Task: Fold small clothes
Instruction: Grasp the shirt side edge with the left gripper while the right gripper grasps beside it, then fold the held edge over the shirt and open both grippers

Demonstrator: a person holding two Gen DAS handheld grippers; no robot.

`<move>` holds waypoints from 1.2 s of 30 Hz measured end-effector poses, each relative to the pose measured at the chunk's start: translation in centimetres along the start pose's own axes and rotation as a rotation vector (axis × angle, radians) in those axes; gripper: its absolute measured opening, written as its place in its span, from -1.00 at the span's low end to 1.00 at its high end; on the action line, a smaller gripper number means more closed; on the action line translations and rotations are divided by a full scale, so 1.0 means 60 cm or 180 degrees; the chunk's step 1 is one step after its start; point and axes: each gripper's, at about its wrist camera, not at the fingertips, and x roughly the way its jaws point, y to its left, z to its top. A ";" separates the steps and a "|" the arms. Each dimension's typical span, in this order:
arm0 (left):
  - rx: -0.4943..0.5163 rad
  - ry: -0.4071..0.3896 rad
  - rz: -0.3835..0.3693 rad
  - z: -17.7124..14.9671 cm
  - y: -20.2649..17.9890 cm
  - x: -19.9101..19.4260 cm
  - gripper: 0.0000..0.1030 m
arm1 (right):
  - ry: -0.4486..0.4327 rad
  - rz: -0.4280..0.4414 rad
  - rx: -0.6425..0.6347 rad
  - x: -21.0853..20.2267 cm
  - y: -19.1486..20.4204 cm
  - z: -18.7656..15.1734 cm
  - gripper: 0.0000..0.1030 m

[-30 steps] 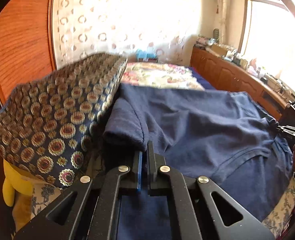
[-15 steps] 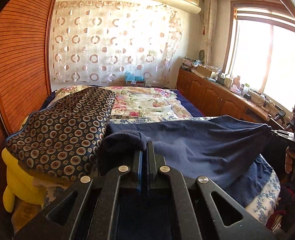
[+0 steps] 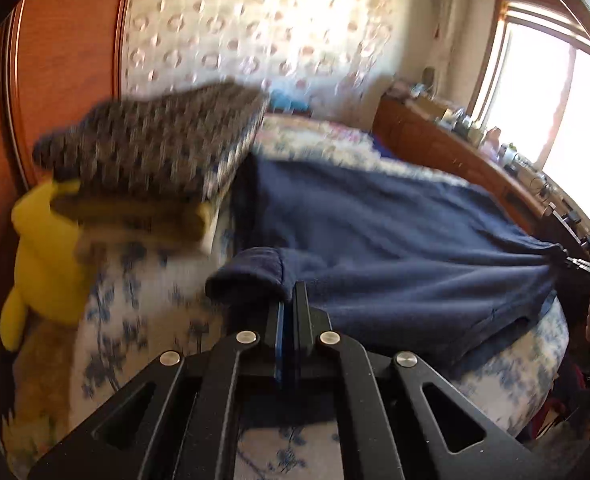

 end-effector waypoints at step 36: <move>0.0293 -0.0115 0.0329 -0.028 -0.029 -0.026 0.55 | 0.0005 0.0190 -0.0311 0.042 0.157 -0.002 0.50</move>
